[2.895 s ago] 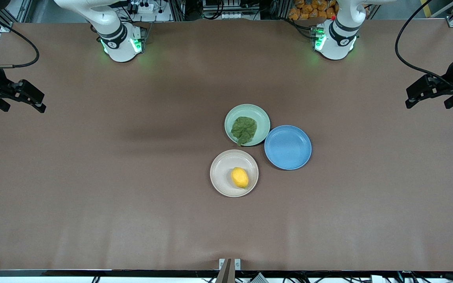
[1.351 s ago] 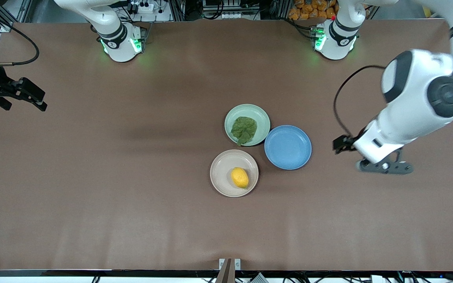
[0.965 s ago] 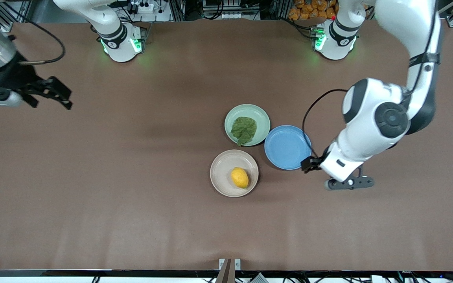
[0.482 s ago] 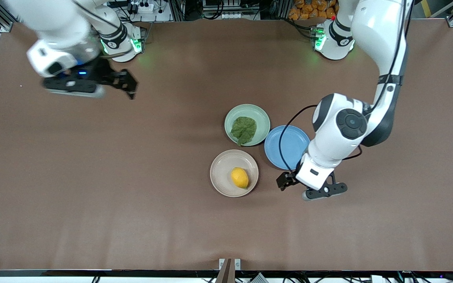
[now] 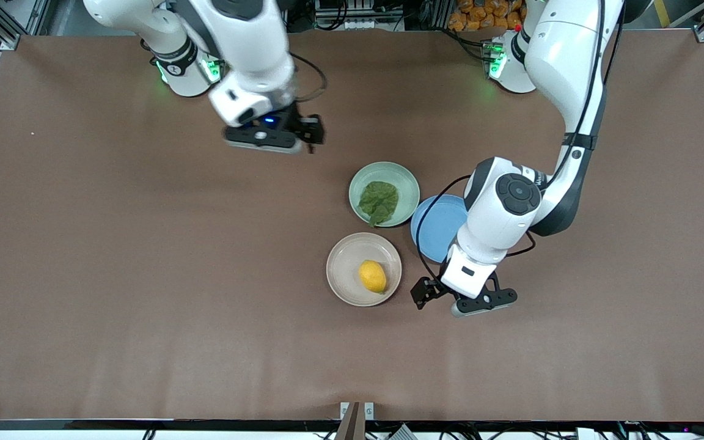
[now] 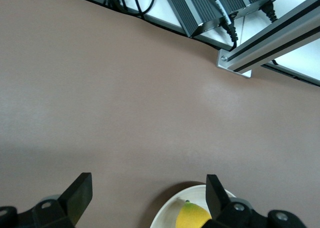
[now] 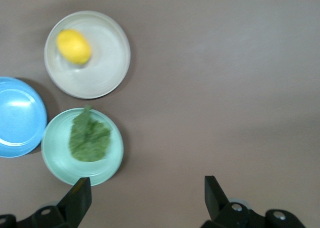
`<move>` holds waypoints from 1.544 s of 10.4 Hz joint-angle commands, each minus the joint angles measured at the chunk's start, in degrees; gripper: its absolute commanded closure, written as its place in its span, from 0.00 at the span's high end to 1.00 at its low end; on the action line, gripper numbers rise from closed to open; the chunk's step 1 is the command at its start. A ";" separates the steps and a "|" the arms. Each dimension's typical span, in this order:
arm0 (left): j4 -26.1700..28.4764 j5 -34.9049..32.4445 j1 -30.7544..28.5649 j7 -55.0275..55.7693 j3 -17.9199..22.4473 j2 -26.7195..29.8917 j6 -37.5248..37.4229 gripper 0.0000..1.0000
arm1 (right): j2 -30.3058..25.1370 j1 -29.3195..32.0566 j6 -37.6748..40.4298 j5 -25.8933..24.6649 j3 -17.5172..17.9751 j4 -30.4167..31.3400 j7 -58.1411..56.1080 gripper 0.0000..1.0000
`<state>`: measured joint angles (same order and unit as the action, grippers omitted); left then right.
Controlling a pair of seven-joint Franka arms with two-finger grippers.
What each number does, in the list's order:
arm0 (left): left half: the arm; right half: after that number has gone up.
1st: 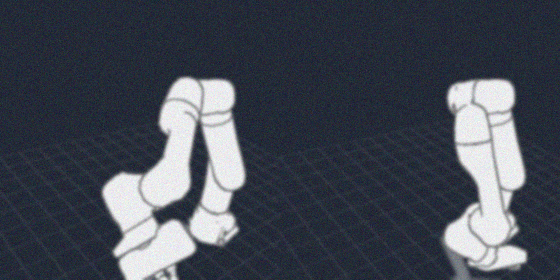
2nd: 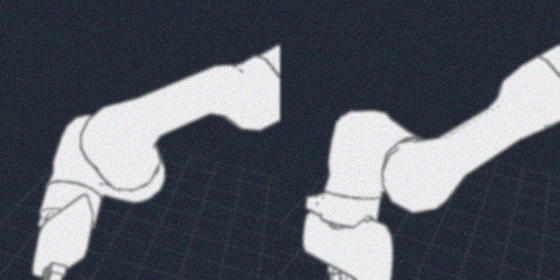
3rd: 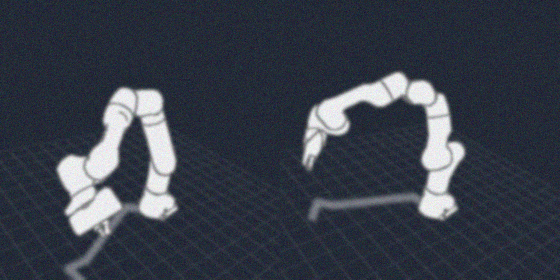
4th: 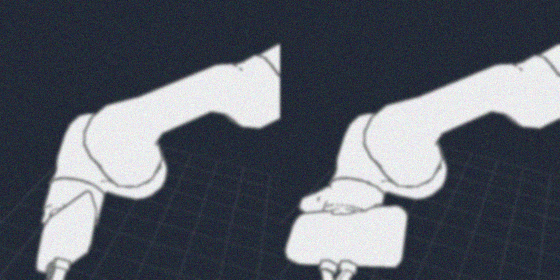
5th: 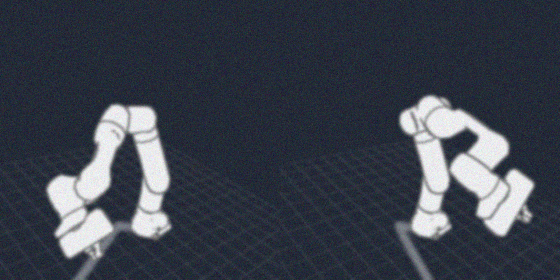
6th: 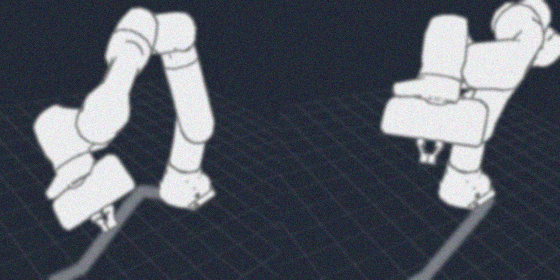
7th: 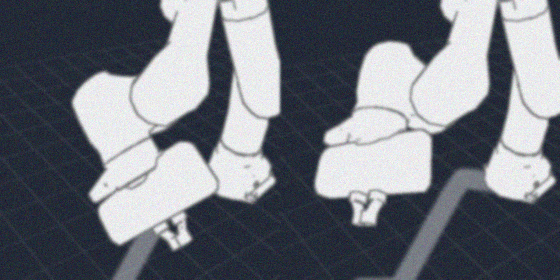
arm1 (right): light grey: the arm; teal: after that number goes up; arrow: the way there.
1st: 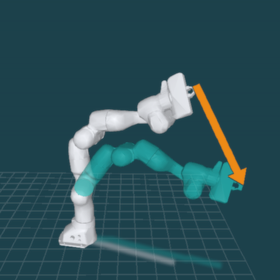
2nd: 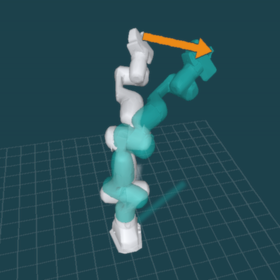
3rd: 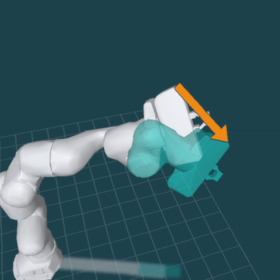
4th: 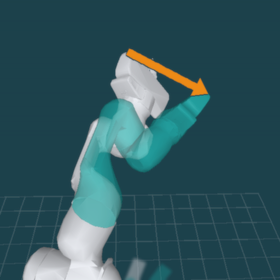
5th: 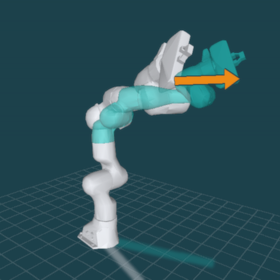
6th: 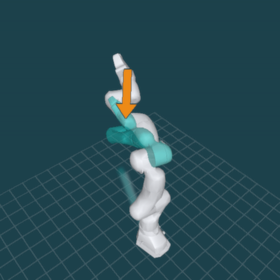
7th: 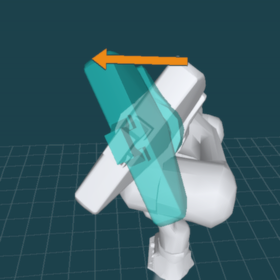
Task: Pick lemon and lettuce from plates
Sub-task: 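Lower the left gripper onto the lemon while the right gripper reaches the lettuce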
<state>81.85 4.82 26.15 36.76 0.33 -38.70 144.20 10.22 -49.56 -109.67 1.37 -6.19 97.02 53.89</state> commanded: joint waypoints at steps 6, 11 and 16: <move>-1.17 1.07 5.84 0.42 0.72 -5.51 5.83 1.00 | 20.52 -12.22 -27.50 -0.31 -0.66 -1.13 21.33 1.00; -1.25 0.28 8.12 -0.02 -0.95 -8.76 5.74 1.00 | 29.58 -13.63 -34.64 -4.54 -4.26 -2.62 21.34 0.88; -1.17 -1.48 10.33 0.07 -0.95 -11.39 5.56 1.00 | 34.59 -13.72 -38.34 -4.10 -6.46 -5.42 25.27 0.68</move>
<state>81.74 4.19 36.06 36.93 -0.97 -48.34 149.55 42.53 -62.17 -148.03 -2.24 -11.25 94.80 74.96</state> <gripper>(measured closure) 0.000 0.238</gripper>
